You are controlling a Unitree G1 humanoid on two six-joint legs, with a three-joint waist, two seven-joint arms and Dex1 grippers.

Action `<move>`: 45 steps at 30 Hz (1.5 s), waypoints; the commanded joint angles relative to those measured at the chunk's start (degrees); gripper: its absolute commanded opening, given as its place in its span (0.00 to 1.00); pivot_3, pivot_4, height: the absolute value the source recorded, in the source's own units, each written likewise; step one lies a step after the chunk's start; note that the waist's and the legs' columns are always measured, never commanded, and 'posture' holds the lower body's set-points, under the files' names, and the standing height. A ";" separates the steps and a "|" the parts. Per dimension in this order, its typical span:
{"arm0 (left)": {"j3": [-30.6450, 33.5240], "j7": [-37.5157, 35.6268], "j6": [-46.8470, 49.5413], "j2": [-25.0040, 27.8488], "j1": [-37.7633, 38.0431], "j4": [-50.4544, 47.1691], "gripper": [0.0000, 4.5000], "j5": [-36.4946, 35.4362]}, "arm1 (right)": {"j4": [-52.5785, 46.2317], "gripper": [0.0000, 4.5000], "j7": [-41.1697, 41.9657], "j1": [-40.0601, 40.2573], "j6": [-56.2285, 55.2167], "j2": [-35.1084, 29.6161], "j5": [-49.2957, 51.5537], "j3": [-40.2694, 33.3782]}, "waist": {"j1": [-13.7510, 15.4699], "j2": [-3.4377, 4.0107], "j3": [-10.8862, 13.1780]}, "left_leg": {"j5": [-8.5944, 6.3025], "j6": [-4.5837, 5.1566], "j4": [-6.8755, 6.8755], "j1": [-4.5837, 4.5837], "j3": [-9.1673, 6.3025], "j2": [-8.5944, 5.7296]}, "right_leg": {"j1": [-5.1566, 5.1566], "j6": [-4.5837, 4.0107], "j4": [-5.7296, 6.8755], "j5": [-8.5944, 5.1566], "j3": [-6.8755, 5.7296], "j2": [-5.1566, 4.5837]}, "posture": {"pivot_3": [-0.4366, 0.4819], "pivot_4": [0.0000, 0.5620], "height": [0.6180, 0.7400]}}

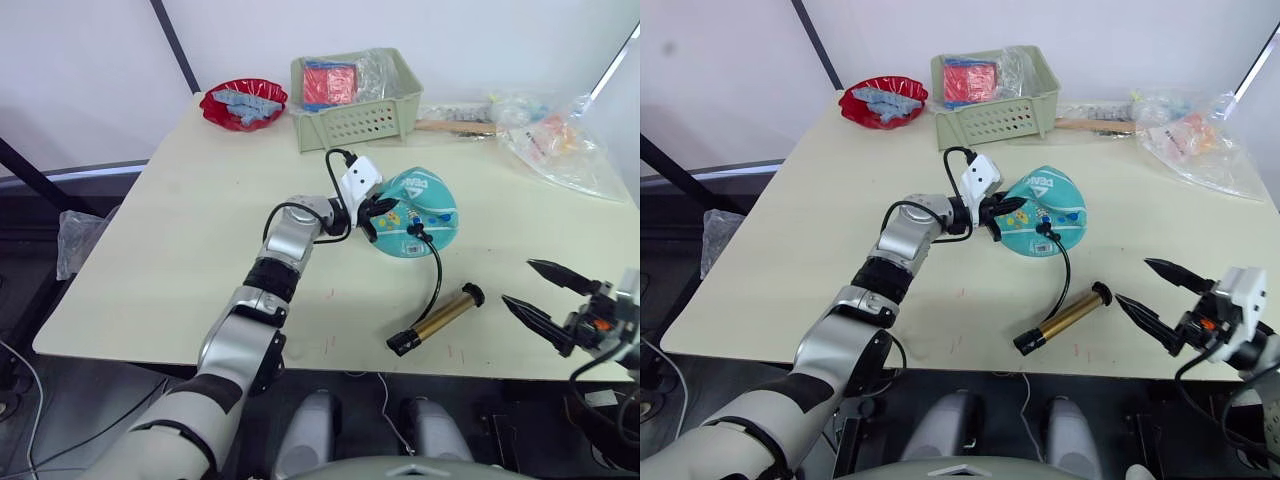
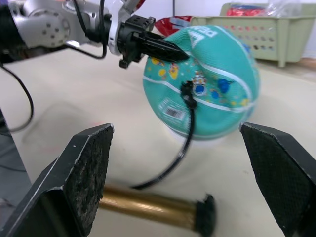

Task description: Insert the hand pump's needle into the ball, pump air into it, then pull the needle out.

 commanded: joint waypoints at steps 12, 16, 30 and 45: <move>1.22 -4.28 -3.80 -1.10 -2.41 3.43 0.74 -1.47 | 5.72 1.00 3.91 5.42 -13.22 0.66 2.19 -5.55 | 0.06 -0.04 0.09 | 0.00 0.00 0.01 -0.03 0.00 0.02 | -0.04 0.06 0.00 -0.13 0.00 -0.01 | 0.48 0.27 1.00; 3.39 -5.11 -3.27 -0.81 -3.39 1.92 1.00 -3.56 | 6.70 1.00 3.46 5.12 -14.24 0.67 3.05 -5.28 | -0.02 -0.02 0.16 | 0.00 0.00 0.01 -0.06 0.01 0.02 | -0.11 0.02 0.06 -0.10 0.05 0.01 | 0.48 0.27 1.00; 6.13 -9.74 4.08 4.52 -1.27 -13.02 1.00 -10.01 | 7.64 1.00 4.73 2.55 -14.43 0.85 6.77 -4.30 | -1.26 0.06 0.45 | 0.00 0.00 0.00 -0.06 0.02 0.02 | -0.13 0.09 0.16 0.10 0.09 0.03 | 0.48 0.27 1.00; 15.16 -11.54 7.73 18.17 18.29 -31.90 1.00 -19.35 | 8.10 1.00 7.07 -0.10 -15.10 2.08 9.04 -1.64 | -1.41 0.19 0.49 | 0.01 0.00 0.04 0.05 0.03 0.09 | -0.19 0.09 0.30 0.13 0.33 0.05 | 0.48 0.27 1.00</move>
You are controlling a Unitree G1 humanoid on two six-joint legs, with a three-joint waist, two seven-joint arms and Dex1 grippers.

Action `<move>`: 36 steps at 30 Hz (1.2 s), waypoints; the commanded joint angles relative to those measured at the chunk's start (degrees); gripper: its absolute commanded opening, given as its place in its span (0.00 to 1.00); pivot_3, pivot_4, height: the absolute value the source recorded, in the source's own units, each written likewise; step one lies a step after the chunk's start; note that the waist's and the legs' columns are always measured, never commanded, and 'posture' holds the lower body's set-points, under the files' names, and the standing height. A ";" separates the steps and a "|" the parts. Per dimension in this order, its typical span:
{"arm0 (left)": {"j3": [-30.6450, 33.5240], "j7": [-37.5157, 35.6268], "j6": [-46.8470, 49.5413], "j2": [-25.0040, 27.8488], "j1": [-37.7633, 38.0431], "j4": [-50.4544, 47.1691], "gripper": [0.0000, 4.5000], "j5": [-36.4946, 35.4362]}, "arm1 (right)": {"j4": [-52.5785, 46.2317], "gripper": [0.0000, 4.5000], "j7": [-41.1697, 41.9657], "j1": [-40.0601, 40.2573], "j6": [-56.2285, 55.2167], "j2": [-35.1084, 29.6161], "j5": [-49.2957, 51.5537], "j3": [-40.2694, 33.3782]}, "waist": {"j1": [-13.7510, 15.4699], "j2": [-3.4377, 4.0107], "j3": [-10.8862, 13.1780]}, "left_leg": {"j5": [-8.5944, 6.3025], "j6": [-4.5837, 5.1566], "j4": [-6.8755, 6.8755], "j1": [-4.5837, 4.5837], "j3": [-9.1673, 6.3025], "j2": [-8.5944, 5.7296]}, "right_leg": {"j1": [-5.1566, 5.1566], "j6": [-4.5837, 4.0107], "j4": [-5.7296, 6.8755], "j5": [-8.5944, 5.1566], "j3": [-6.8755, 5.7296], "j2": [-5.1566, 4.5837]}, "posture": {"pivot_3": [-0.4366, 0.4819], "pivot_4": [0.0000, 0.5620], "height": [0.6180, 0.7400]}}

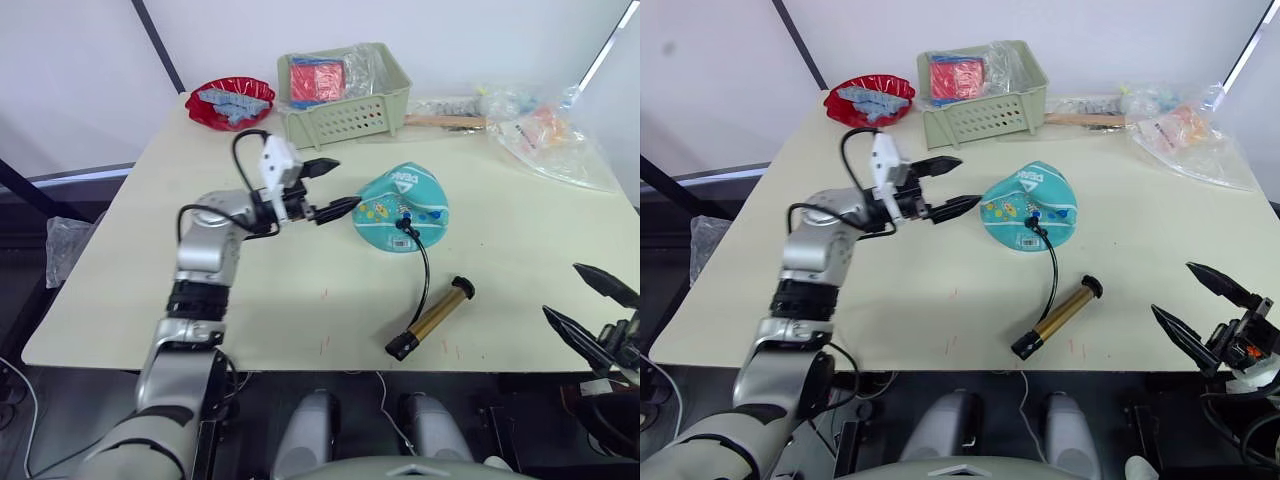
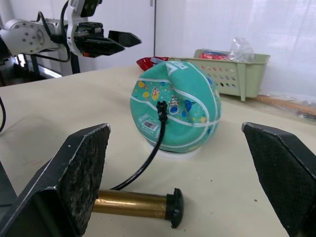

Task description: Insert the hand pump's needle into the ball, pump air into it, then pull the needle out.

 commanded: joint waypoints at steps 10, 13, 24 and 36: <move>8.76 0.50 -1.56 8.32 18.48 -7.16 1.00 -4.44 | 7.73 1.00 2.24 -1.39 -6.61 -0.56 -5.03 1.40 | -0.30 0.05 -0.01 | 0.00 0.00 -0.01 0.06 0.09 0.04 | -0.01 -0.04 0.01 -0.01 0.07 0.01 | 0.48 0.27 1.00; 11.17 0.79 -1.80 9.58 23.59 -9.57 1.00 -5.67 | 9.73 1.00 3.14 -0.73 -8.14 -0.94 -5.57 1.01 | -0.32 0.07 0.01 | 0.00 0.00 -0.04 0.06 0.11 0.10 | -0.04 -0.21 0.02 -0.11 0.06 0.01 | 0.48 0.27 1.00; 20.90 7.44 -1.03 9.62 41.74 -18.78 1.00 -8.82 | 16.40 1.00 3.77 1.76 -12.06 -1.72 -5.84 -1.41 | 0.05 0.09 0.00 | 0.00 -0.01 0.03 0.11 0.24 0.35 | -0.03 -0.27 0.02 -0.10 0.15 -0.04 | 0.48 0.27 1.00; 21.99 4.75 -6.11 11.79 50.88 -16.93 1.00 -7.88 | 23.44 1.00 6.72 1.16 -14.50 -4.55 -5.49 -3.18 | 0.13 0.09 -0.01 | 0.00 -0.01 0.03 0.20 0.45 0.50 | -0.04 -0.32 0.02 -0.07 0.19 0.00 | 0.48 0.27 1.00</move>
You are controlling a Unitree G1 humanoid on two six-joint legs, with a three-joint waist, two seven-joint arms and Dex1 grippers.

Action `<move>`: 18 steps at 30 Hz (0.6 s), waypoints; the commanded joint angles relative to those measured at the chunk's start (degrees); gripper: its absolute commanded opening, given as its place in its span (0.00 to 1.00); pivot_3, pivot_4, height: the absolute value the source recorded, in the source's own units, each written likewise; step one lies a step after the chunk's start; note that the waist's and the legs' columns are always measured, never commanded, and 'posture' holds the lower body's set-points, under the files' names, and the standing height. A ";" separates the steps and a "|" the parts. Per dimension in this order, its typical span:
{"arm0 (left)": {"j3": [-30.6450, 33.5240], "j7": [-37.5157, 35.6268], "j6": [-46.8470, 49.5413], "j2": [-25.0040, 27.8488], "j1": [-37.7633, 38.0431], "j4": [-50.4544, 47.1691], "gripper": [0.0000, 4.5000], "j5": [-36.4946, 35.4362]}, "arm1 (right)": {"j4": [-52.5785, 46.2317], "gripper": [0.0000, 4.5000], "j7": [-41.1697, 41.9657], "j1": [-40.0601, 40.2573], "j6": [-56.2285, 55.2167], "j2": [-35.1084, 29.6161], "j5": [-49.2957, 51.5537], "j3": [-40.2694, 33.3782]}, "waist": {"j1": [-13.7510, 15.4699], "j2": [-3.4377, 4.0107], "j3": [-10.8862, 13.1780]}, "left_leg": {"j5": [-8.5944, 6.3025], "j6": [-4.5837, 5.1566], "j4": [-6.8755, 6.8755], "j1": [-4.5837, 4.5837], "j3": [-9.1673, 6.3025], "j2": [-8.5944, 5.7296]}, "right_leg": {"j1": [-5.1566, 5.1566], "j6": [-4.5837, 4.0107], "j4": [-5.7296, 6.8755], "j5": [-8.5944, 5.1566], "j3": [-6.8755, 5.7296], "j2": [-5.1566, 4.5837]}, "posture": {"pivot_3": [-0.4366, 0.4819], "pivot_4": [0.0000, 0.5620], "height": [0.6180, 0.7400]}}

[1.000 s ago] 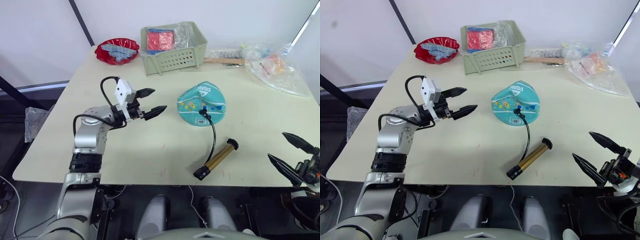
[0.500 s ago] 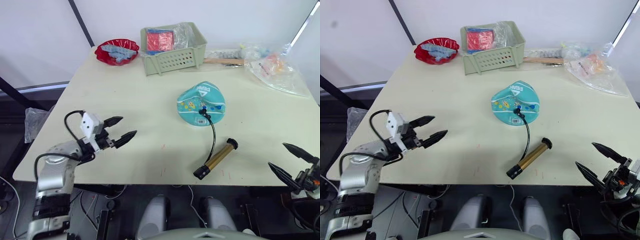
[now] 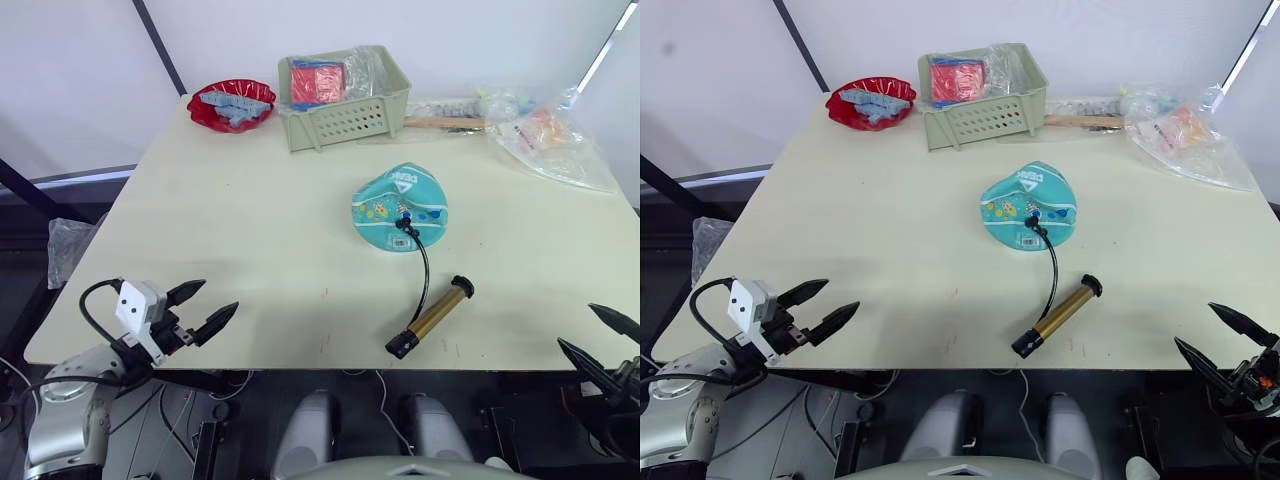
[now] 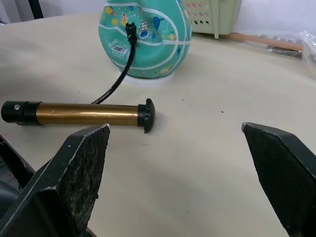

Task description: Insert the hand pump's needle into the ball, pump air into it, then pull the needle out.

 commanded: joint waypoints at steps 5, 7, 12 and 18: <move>-4.42 -4.94 -1.80 3.38 -0.41 -3.80 1.00 1.23 | -1.56 1.00 3.45 -0.11 -0.74 -2.07 2.72 -2.05 | -0.05 0.02 -0.01 | 0.00 0.00 -0.01 0.01 0.12 0.01 | -0.01 0.00 0.00 0.00 0.05 0.01 | 0.48 0.27 1.00; -6.30 -6.38 -1.71 4.55 -1.48 -4.43 1.00 1.66 | -1.58 1.00 5.05 -0.52 -0.32 -2.84 3.62 -2.03 | -0.01 0.01 -0.01 | 0.00 0.00 -0.01 0.01 0.19 0.02 | -0.01 0.00 0.00 0.01 0.07 0.01 | 0.48 0.27 1.00; -13.41 -9.51 -0.51 5.67 -7.67 -5.63 1.00 2.67 | -3.00 1.00 8.81 -0.10 4.56 -4.38 7.52 -1.98 | 0.00 0.03 -0.03 | 0.00 0.00 0.00 0.04 0.29 0.02 | 0.00 -0.01 0.00 0.01 0.08 0.01 | 0.48 0.27 1.00; -21.88 -11.51 3.28 4.99 -14.86 -8.44 1.00 2.78 | -5.46 1.00 10.59 -0.05 7.07 -4.76 9.11 -2.33 | -0.07 0.04 -0.02 | -0.01 0.01 -0.04 0.07 0.56 0.04 | -0.01 -0.02 0.00 0.02 0.17 0.07 | 0.48 0.27 1.00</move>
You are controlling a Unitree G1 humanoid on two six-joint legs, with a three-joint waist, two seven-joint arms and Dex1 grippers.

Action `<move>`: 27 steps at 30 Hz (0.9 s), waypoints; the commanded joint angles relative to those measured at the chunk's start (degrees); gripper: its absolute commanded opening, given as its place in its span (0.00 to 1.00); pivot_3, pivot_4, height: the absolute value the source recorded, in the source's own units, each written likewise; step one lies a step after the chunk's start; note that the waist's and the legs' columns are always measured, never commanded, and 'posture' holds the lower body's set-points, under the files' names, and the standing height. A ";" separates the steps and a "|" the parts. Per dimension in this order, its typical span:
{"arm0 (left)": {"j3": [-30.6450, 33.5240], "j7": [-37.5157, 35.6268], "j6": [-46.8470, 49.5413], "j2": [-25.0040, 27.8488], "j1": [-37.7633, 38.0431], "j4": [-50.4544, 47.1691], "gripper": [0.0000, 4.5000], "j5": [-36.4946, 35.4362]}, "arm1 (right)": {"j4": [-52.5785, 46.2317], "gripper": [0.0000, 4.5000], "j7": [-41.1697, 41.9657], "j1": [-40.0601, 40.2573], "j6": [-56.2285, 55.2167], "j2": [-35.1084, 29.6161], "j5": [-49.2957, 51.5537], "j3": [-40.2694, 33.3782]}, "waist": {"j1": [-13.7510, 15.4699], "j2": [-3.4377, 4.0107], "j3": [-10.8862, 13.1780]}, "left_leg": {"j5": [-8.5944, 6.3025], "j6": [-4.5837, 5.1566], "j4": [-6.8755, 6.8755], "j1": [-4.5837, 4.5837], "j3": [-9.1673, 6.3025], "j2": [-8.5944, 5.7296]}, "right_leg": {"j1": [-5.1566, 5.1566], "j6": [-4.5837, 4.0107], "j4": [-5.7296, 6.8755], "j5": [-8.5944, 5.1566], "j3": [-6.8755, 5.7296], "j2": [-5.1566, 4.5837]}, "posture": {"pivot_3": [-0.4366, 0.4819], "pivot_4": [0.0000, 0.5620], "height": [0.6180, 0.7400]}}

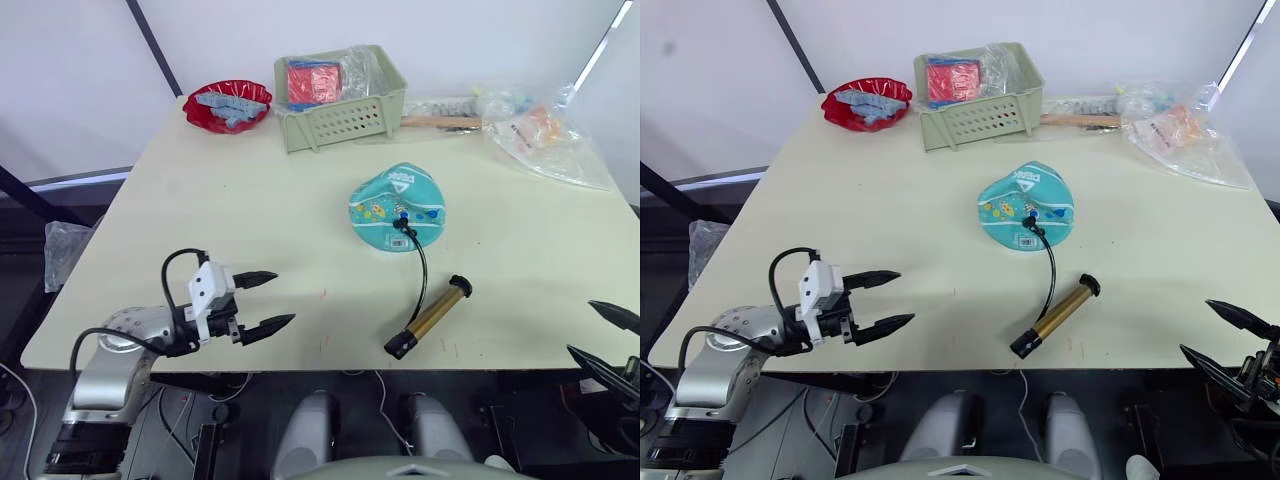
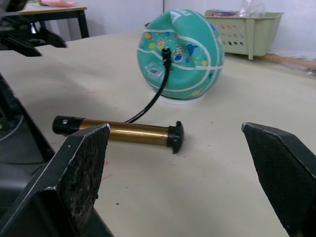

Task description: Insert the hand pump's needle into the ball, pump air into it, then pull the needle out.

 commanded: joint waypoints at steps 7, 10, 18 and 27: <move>-12.88 -1.63 8.97 -1.79 -11.79 -5.77 1.00 1.17 | -8.60 1.00 2.13 1.81 4.28 -1.99 2.94 -1.80 | 0.05 -0.01 0.00 | 0.00 0.00 0.03 0.04 0.07 -0.08 | 0.02 0.04 0.01 0.00 0.08 0.09 | 0.48 0.27 1.00; -16.11 -1.52 11.52 -3.32 -15.33 -5.39 1.00 1.84 | -10.14 1.00 1.97 1.88 5.00 -1.96 2.77 -1.61 | 0.05 -0.01 0.00 | 0.00 0.00 0.03 0.04 0.07 -0.14 | 0.02 0.04 0.01 0.01 0.10 0.12 | 0.48 0.27 1.00; -25.84 -0.91 20.17 -9.19 -25.27 -1.86 1.00 4.93 | -11.45 1.00 2.44 1.92 5.21 -2.14 1.17 -1.11 | 0.03 -0.02 0.01 | 0.01 0.01 0.06 0.03 0.06 -0.15 | 0.03 0.05 0.02 0.00 0.22 0.25 | 0.48 0.27 1.00; -32.36 3.41 23.89 -17.14 -32.00 1.72 1.00 9.82 | -12.47 1.00 1.67 1.44 5.65 -1.75 0.74 -1.16 | 0.11 -0.02 0.01 | 0.01 0.01 0.15 -0.04 -0.04 -0.22 | 0.04 0.09 0.03 -0.01 0.29 0.31 | 0.48 0.27 1.00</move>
